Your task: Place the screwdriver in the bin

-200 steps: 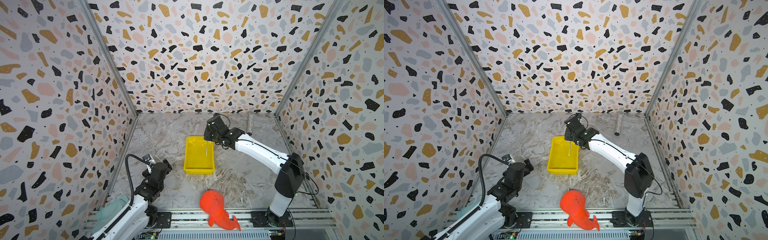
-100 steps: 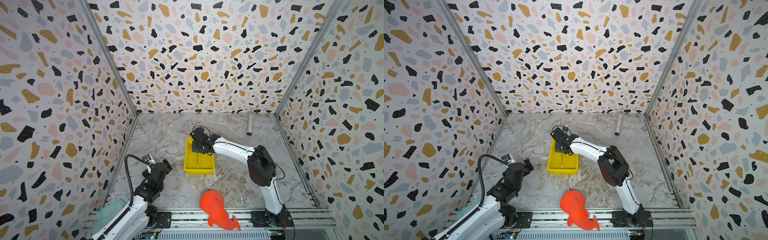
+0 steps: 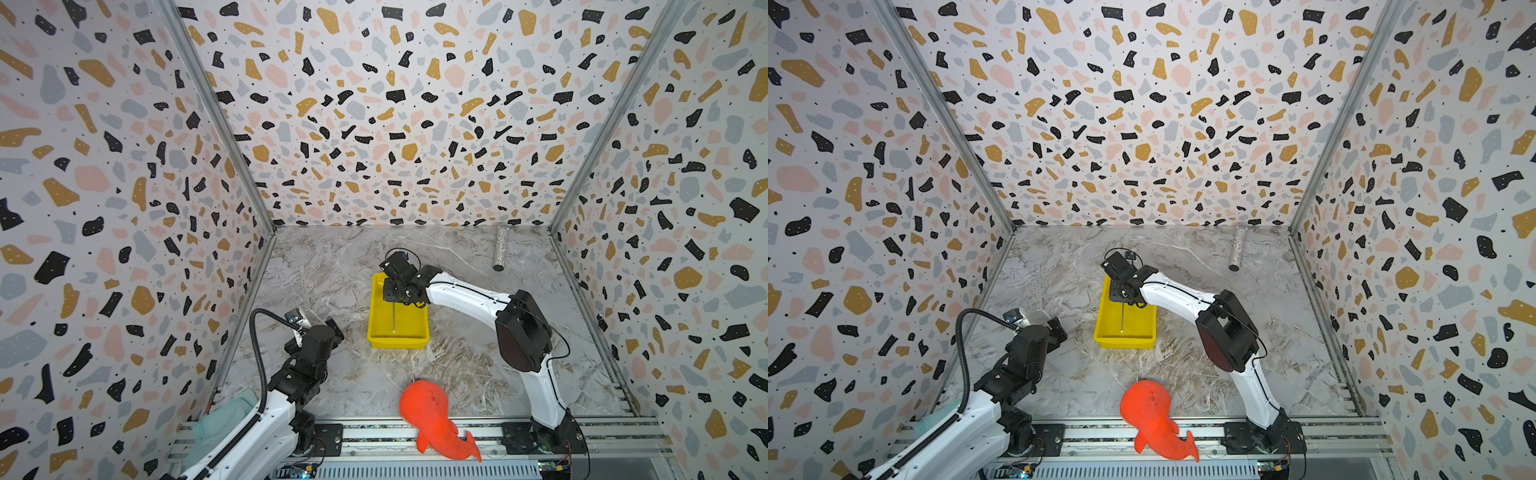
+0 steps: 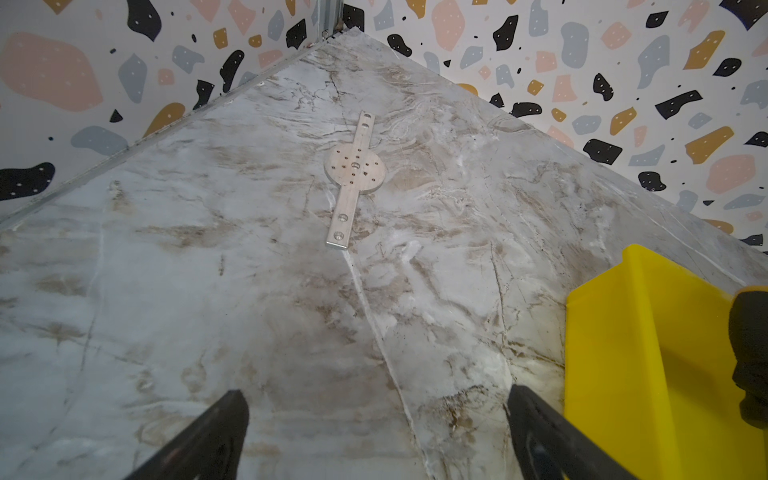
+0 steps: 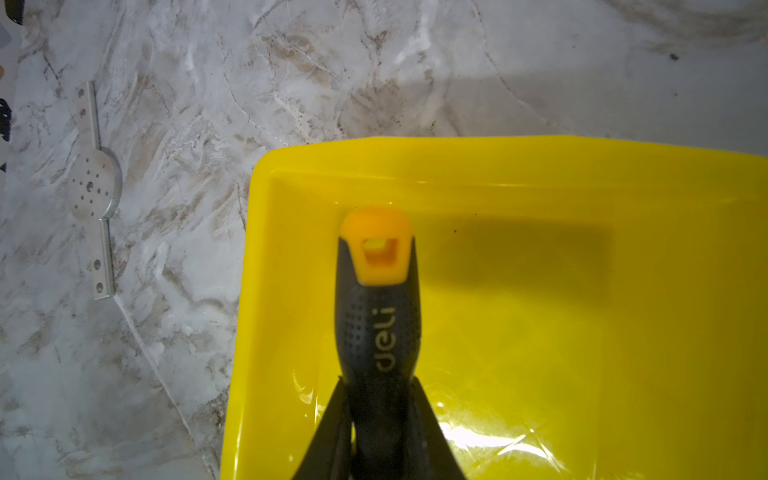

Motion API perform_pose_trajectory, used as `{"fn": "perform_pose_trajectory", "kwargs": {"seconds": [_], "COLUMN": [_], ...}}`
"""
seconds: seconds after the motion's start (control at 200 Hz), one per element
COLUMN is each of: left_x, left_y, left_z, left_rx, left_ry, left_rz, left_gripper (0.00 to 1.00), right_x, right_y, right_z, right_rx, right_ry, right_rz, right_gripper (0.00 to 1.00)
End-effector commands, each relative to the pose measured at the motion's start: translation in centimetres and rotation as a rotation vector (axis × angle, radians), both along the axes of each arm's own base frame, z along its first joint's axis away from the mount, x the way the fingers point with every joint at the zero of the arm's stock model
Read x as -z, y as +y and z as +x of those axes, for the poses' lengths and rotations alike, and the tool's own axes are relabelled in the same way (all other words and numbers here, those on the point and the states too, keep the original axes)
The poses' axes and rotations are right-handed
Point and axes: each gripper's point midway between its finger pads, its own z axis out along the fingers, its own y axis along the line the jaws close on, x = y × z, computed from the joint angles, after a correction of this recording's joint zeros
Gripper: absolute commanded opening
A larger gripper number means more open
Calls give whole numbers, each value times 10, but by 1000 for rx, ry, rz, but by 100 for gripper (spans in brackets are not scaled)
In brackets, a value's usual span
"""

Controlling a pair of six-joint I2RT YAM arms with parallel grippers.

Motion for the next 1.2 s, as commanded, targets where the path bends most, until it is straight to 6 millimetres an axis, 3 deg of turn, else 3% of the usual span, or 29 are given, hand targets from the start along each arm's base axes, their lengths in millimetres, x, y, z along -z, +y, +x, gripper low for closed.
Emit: {"fn": "perform_pose_trajectory", "kwargs": {"seconds": [0.0, 0.24, 0.385, 0.591, 0.851, 0.966, 1.096, 1.196], "left_x": [0, 0, 1, 1, 1, 1, 1, 0], "left_y": [0, 0, 0, 0, -2, -2, -2, -1], "left_z": [1, 1, 1, 1, 2, 2, 2, 1], "left_rx": [0, -1, -2, -3, 9, 9, 8, 5], "left_ry": [-12, -8, -6, -4, -5, -3, -4, -8], "left_rz": [4, 6, 8, 7, 2, 2, 2, -1], "left_gripper": [98, 98, 98, 98, 98, 98, 98, 98], "right_x": [-15, -16, -23, -52, -93, -117, -145, -152], "right_y": [2, 1, 1, -14, -72, -107, -161, -204], "right_z": [7, 7, 6, 0, -12, -12, -14, -28], "right_rx": [-2, -5, -9, -5, 34, 53, 86, 100], "right_ry": [-25, -24, -30, -77, -237, -362, -582, -762], "right_rz": [15, 15, 22, 20, -53, -110, -216, -334], "right_gripper": [20, 41, 44, 45, 53, 69, 96, 99]}}
